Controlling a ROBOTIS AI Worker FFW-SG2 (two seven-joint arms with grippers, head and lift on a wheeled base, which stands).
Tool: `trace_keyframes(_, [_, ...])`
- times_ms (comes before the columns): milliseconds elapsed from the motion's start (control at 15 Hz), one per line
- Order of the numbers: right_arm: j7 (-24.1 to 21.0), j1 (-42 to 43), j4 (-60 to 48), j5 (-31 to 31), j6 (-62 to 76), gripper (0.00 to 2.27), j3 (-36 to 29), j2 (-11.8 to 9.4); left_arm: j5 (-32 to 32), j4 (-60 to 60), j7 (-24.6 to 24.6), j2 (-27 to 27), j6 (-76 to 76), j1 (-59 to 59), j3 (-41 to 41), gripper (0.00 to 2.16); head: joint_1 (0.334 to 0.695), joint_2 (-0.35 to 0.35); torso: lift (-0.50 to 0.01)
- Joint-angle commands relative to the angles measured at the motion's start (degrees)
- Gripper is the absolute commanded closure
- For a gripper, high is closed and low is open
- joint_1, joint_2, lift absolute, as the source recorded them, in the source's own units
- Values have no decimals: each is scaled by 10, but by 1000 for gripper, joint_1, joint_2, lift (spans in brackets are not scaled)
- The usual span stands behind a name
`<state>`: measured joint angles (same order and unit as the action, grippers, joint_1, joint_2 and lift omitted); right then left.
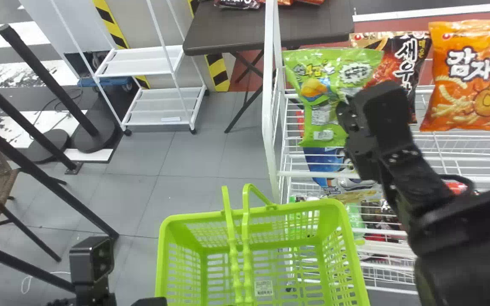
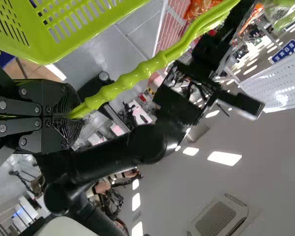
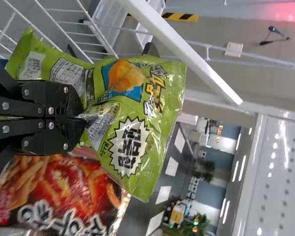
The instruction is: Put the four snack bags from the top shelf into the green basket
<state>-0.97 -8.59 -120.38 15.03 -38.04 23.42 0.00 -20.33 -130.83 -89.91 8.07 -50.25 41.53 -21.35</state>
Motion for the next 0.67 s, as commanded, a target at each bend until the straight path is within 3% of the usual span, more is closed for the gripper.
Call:
trace_keyframes(0, [18, -73, -104, -35, -60, 2246, -50, 0, 1, 8, -7, 4, -5, -13, 2, 2148, 695, 177, -4])
trace_keyframes(200, [48, -151, -187, -67, -103, 2246, -102, -9, 5, 23, -7, 5, -9, -30, 3, 2148, 695, 96, -4])
trace_keyframes(333, [75, -190, -226, -121, -122, 2250, -140, -10, 12, 34, -7, 5, -10, -43, 11, 2148, 695, 64, -4])
trace_keyframes(600, [113, -224, -292, -173, -227, 2246, -152, -17, 24, 59, -7, -1, -10, -59, 16, 2148, 695, 39, -4])
